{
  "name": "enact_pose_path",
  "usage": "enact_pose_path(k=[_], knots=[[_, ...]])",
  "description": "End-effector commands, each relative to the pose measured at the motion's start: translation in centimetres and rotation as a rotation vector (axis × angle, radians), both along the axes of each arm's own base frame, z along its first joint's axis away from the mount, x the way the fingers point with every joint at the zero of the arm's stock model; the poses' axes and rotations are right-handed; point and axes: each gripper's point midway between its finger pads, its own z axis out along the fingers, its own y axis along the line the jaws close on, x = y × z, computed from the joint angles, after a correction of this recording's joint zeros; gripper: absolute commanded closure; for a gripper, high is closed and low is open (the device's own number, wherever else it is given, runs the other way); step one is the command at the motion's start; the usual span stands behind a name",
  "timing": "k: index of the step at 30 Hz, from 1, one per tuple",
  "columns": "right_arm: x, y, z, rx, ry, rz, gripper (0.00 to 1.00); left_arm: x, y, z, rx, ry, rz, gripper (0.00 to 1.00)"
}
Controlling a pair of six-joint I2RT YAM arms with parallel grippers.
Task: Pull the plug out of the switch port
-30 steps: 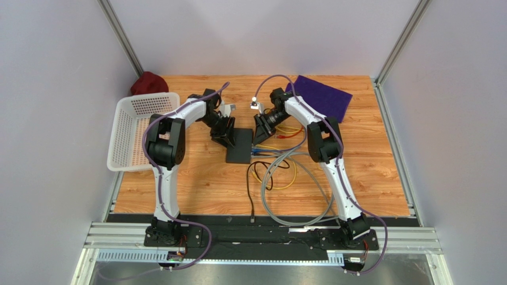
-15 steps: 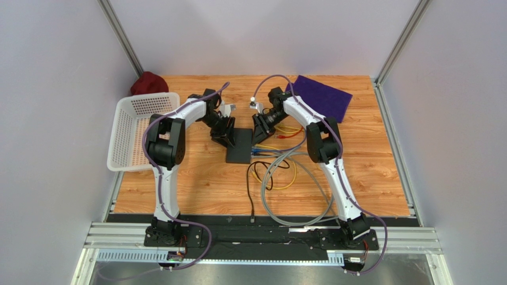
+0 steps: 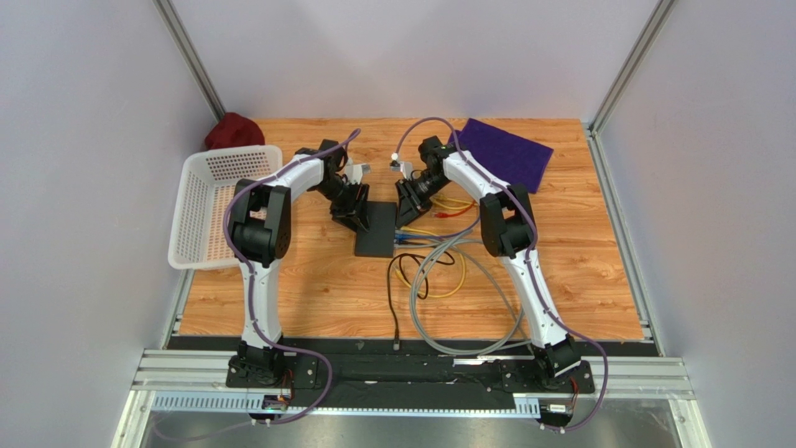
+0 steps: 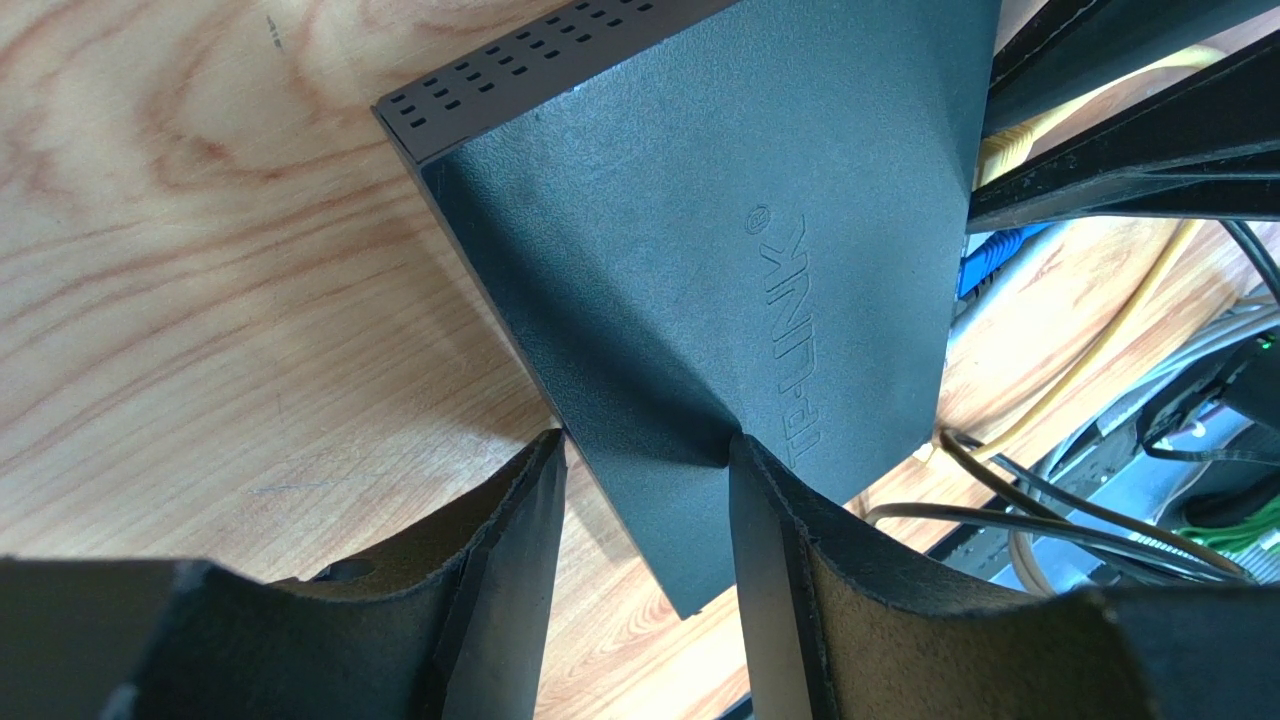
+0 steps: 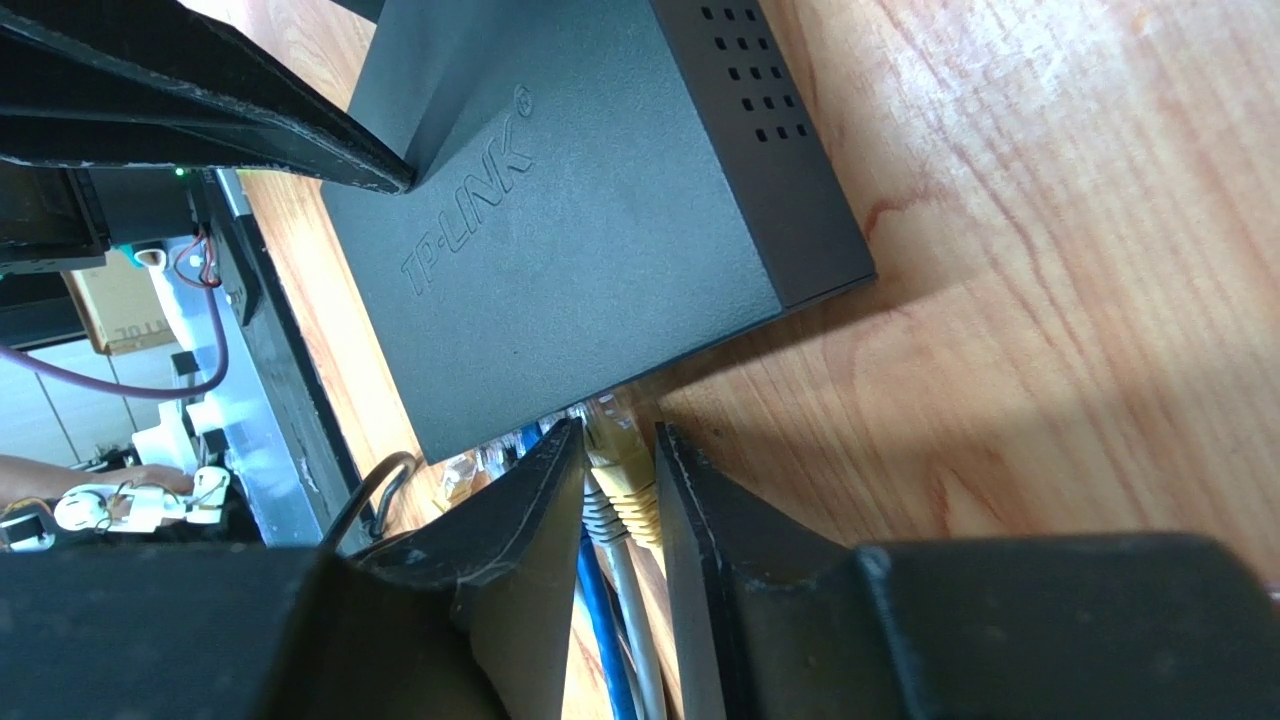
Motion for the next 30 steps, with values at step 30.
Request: enact_pose_path(k=[30], knots=[[-1.7, -1.2, -5.5, -0.187, -0.060, 0.082, 1.00, 0.3, 0.2, -1.3, 0.053, -0.009, -0.027, 0.48]])
